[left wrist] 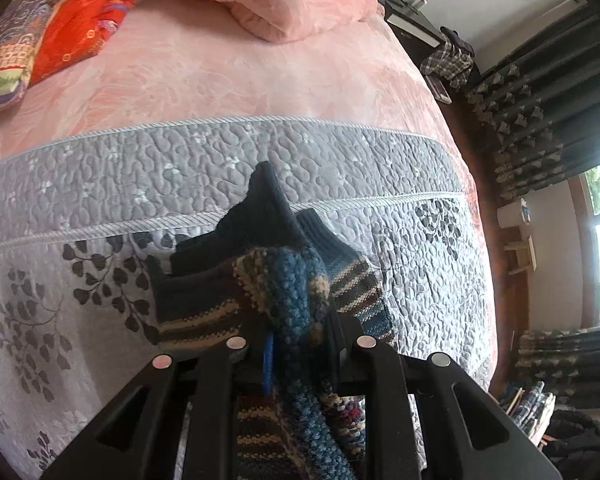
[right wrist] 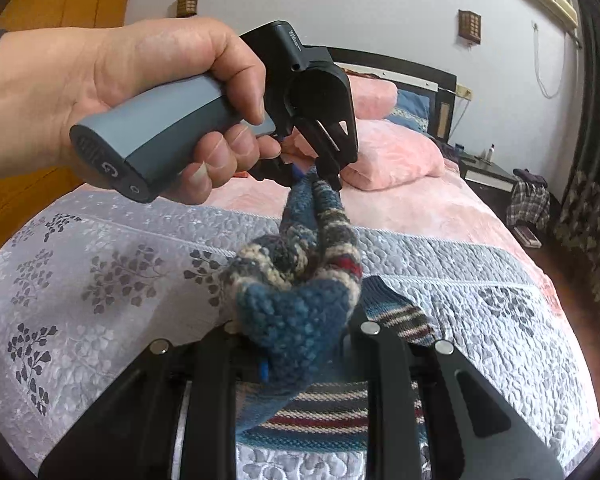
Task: Fold small clothes
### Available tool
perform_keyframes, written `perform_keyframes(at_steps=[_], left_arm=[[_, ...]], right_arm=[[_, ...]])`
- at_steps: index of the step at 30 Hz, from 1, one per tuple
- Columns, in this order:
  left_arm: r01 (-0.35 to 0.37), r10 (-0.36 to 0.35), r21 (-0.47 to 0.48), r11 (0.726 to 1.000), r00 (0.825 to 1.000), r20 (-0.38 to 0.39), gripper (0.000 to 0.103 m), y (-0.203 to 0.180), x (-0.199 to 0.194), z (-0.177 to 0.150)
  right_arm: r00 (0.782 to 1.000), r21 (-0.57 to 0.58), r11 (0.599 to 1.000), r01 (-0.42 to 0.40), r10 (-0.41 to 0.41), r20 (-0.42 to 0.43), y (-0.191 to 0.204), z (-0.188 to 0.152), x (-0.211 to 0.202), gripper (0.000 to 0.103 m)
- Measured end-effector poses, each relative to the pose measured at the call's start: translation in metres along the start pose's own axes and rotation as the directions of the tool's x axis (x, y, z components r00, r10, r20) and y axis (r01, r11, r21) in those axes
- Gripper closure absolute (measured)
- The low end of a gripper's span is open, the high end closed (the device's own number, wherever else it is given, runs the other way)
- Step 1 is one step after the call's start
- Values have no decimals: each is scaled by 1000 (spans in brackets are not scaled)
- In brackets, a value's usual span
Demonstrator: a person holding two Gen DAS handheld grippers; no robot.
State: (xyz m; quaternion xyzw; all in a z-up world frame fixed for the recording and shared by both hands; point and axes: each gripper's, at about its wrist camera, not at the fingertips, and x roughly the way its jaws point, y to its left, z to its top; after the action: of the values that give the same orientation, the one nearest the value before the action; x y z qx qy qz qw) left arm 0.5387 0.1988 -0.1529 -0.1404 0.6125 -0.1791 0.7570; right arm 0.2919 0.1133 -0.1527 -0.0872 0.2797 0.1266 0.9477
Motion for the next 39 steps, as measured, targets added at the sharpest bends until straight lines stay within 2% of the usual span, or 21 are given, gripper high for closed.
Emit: perform_keyframes(at_steps=[26, 39], left_arm=[[-48, 51, 54, 997, 997, -58, 83, -58, 95, 8], [-111, 117, 106, 988, 992, -54, 83, -80, 134, 5]], right_arm=[[997, 118, 993, 16, -7, -81, -75, -42, 32, 83], [993, 157, 987, 32, -13, -119, -105, -68, 47, 83]])
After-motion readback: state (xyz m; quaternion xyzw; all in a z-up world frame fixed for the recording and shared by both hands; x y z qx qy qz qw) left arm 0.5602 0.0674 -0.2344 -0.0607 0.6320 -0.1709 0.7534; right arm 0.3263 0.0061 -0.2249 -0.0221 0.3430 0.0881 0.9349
